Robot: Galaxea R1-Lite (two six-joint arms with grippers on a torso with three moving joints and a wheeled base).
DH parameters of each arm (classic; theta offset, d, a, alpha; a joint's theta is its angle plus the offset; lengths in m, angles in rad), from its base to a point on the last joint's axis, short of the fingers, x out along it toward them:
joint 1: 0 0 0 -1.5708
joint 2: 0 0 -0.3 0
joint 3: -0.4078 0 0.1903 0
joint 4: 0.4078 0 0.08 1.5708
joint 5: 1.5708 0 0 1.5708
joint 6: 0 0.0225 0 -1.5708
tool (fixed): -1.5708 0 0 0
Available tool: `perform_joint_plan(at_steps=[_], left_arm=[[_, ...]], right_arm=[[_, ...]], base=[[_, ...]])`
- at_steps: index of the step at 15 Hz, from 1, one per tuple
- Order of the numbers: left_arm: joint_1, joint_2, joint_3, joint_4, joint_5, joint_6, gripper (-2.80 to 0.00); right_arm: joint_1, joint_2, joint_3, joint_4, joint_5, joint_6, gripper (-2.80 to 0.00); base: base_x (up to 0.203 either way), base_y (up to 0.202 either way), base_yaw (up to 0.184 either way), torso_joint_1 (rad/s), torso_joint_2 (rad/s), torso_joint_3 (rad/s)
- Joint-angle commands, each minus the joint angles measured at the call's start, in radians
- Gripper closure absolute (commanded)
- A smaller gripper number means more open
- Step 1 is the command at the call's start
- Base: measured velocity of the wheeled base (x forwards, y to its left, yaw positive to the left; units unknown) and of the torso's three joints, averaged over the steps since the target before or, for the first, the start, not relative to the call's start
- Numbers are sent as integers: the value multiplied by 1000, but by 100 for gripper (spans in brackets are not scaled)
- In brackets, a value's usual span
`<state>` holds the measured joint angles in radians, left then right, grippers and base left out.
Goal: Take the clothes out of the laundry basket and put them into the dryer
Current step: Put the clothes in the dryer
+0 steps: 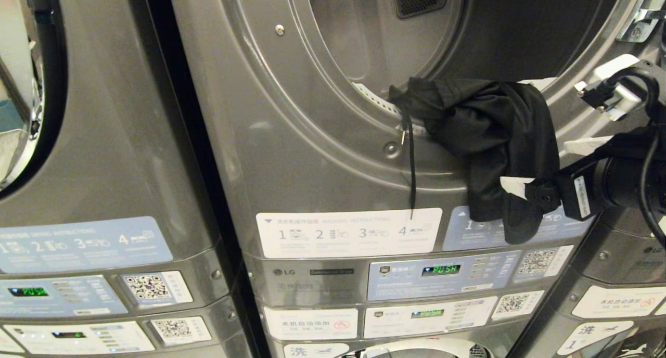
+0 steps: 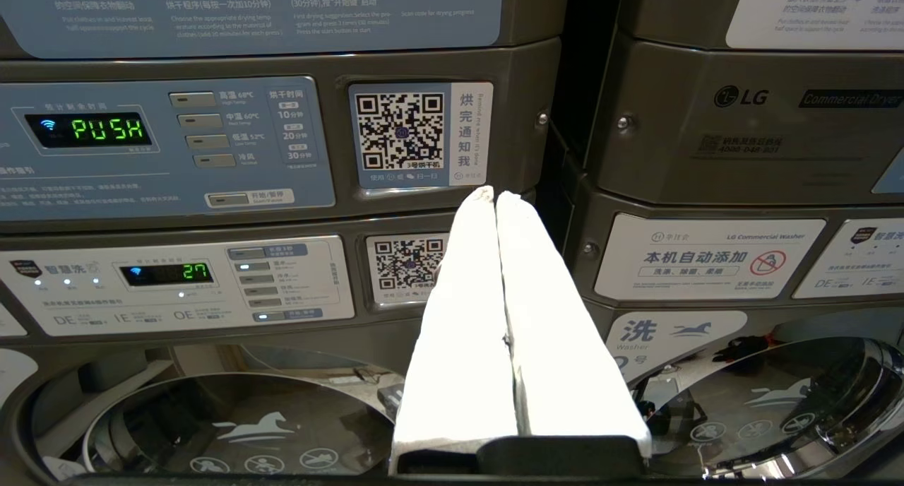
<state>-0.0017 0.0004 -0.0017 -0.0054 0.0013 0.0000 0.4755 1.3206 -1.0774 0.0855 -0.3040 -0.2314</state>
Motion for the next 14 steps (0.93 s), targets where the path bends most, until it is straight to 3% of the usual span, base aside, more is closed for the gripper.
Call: perform_joint_plan(at_steps=[1,9,10,14], left_arm=[[0,0,0,-1,0,0,0],[0,0,0,-1,0,0,0],[0,0,0,-1,0,0,0],[0,0,0,-1,0,0,0]], right_arm=[[-6,58,-1,-34,-2,-5,-280],[-54,158,-21,-118,-3,-8,-280],[-57,160,-24,-125,-3,-11,0],[-58,166,-32,-127,-21,-14,0]], base=[[0,0,0,0,0,0],[0,0,0,0,0,0],[0,0,0,0,0,0],[0,0,0,0,0,0]])
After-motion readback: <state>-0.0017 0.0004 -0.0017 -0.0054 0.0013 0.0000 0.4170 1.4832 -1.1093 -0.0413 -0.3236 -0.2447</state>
